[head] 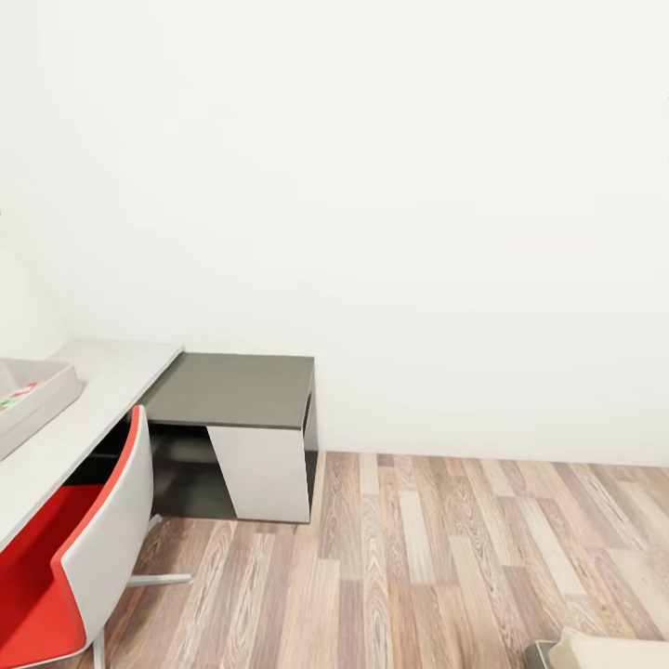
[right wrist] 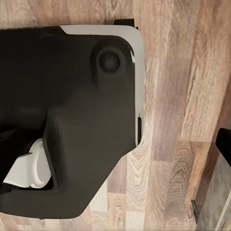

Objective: Put all the toys in the child's room - the three board games (two on the bed and one on the table), the two jigsaw puzzles on the table, and the tennis ball on the table - inside the toy box on the table in the child's room.

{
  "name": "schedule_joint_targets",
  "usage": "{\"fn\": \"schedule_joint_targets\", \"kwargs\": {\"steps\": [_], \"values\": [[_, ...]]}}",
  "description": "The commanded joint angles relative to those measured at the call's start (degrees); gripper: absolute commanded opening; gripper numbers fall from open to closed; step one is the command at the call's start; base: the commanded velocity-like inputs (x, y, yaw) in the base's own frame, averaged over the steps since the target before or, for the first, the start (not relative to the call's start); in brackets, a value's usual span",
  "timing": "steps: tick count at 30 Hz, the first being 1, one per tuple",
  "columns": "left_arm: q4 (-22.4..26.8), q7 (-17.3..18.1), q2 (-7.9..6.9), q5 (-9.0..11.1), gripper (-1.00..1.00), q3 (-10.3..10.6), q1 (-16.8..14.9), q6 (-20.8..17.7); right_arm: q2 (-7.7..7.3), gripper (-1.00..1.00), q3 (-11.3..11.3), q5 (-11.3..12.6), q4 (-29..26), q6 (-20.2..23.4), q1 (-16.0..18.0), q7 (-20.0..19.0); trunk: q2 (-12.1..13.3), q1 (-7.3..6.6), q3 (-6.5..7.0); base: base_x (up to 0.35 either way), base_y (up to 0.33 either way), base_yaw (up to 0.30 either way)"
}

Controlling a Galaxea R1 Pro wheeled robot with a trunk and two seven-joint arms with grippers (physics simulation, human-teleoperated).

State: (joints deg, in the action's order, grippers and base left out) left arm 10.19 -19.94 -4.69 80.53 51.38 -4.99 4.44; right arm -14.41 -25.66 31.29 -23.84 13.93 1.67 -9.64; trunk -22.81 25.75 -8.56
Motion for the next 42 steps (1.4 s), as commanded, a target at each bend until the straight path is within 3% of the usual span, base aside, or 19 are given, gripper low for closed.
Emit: {"fn": "schedule_joint_targets", "kwargs": {"steps": [1, 20, 42], "values": [[0.2, -0.4, -0.05, 0.6, 1.00, 0.5, 0.0, 0.2, -0.01, 1.00, -0.2, 0.3, 0.2, 0.2, 0.0, 0.0, -0.1, 0.04, -0.02, 0.000, 0.000, 0.000], [0.2, -0.4, -0.05, 0.6, 1.00, 0.5, 0.0, 0.2, 0.50, 1.00, -0.2, 0.3, 3.6, -2.6, 0.1, -0.1, -0.1, 0.04, 1.75, 0.000, 0.000, -0.029], [0.2, -0.4, -0.05, 0.6, 1.00, 0.5, 0.0, 0.2, 1.63, 1.00, -0.1, 0.4, 7.8, -9.8, 0.1, 0.0, -0.1, 0.04, 3.48, 0.000, 0.000, -0.047]]}}
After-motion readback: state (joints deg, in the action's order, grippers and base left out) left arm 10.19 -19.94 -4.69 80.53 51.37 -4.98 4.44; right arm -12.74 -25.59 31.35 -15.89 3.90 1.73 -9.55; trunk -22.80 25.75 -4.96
